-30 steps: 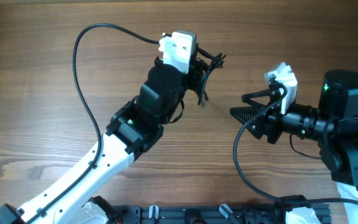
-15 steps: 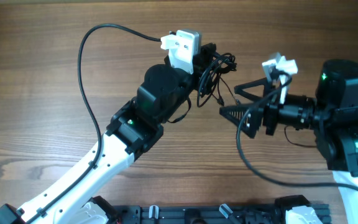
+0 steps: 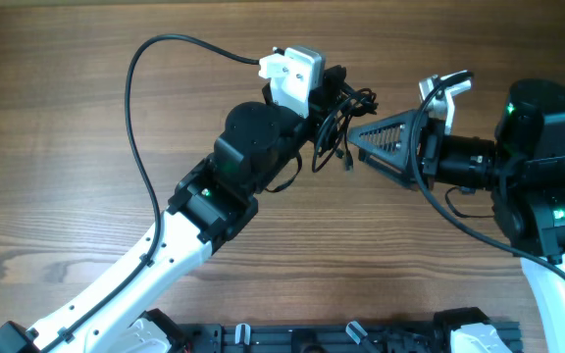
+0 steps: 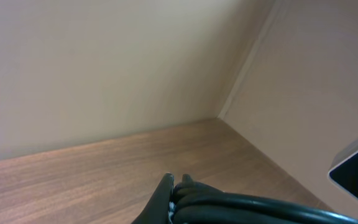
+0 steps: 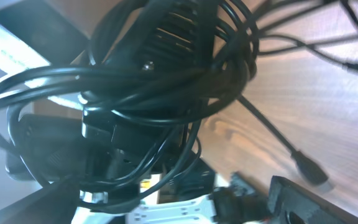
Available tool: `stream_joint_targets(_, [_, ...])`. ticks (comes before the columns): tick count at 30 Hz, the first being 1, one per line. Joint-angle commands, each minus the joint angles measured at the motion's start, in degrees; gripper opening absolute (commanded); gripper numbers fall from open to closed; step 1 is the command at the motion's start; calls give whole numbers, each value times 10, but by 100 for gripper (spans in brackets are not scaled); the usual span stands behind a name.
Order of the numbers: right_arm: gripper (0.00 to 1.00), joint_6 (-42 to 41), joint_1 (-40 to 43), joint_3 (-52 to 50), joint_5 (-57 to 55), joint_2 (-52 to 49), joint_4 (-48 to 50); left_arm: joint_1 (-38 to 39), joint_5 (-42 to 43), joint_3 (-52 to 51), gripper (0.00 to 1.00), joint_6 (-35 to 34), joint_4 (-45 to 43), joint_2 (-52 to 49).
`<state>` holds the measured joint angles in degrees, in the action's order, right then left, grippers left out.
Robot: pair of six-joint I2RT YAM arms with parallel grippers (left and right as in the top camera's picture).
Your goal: Untangle cables
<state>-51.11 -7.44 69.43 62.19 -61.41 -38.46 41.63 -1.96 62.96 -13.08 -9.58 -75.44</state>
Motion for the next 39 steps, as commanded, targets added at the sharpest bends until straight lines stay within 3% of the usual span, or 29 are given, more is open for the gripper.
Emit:
stream_joint_targets(1, [96, -76, -2, 2, 20, -3, 3, 2, 33, 7, 4, 24, -17, 0])
stream_joint_targets(14, [66, -92, -2, 2, -40, -3, 3, 59, 36, 7, 4, 54, -29, 0])
stream_joint_targets(31, [55, -141, -2, 2, -138, -9, 3, 92, 36, 7, 4, 54, -63, 0])
stream_joint_targets(39, [31, -144, -2, 2, -137, -20, 3, 92, 22, 7, 4, 54, -63, 0])
